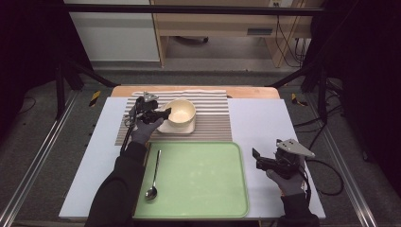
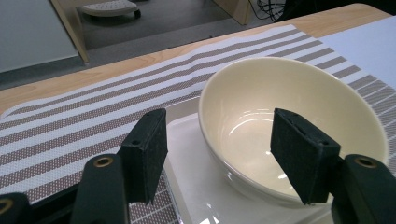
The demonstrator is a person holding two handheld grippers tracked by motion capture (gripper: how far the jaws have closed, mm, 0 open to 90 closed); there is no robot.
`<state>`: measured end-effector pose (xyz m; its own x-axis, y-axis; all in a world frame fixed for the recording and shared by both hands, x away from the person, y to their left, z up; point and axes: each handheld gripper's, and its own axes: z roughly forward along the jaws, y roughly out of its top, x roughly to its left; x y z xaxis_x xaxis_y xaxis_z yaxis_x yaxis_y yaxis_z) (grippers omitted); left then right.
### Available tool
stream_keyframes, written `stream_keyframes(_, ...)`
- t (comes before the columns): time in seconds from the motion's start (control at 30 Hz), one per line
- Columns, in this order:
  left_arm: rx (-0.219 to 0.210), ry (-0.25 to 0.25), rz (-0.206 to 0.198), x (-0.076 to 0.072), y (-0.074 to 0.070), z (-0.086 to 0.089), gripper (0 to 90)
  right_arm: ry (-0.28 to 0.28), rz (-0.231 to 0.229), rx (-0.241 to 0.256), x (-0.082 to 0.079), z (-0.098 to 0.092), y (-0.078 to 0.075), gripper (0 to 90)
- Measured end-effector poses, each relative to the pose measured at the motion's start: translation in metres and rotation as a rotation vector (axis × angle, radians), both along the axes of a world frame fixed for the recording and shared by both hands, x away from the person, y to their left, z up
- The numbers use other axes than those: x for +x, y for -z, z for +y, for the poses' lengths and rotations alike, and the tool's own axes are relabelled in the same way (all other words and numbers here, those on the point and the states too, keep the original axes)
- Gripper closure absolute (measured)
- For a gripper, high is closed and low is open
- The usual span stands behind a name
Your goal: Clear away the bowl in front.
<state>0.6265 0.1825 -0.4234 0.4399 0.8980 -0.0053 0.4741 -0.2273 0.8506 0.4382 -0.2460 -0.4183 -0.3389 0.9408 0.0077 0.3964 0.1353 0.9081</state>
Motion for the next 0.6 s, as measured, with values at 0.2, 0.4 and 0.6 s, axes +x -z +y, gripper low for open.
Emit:
stream_keyframes(0.2, 0.006, -0.023, 0.024, 0.010, 0.013, -0.001, 39.2, 0.000, 0.008, 0.000, 0.001, 0.000, 0.002, 5.0)
stream_keyframes(0.4, 0.003, -0.030, 0.044, 0.015, 0.023, -0.003, 41.9, -0.002, 0.011, -0.005, 0.002, 0.000, 0.002, 5.1)
stream_keyframes(0.6, 0.022, -0.037, 0.060, 0.019, 0.026, -0.010, 48.5, -0.005, 0.015, -0.005, 0.002, 0.000, 0.003, 5.2)
